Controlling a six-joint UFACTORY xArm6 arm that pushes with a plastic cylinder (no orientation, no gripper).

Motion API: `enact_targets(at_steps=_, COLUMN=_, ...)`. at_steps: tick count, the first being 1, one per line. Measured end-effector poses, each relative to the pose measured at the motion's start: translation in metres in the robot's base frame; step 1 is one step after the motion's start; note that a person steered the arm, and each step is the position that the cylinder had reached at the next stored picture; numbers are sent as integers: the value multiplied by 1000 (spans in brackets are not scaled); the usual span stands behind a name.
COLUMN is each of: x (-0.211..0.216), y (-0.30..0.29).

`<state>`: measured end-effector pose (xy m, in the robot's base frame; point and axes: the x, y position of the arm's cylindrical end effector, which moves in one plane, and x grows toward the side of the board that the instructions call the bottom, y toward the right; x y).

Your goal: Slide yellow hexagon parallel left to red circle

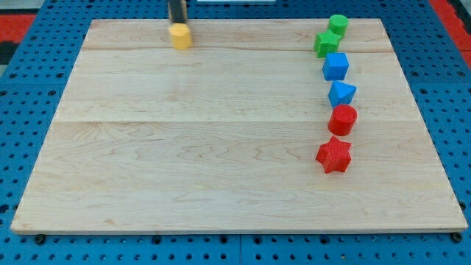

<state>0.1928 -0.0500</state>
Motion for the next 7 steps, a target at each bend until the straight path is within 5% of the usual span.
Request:
enact_targets(at_steps=1, x=1, y=92)
enact_targets(at_steps=5, x=32, y=-39)
enact_targets(at_steps=7, x=97, y=-61)
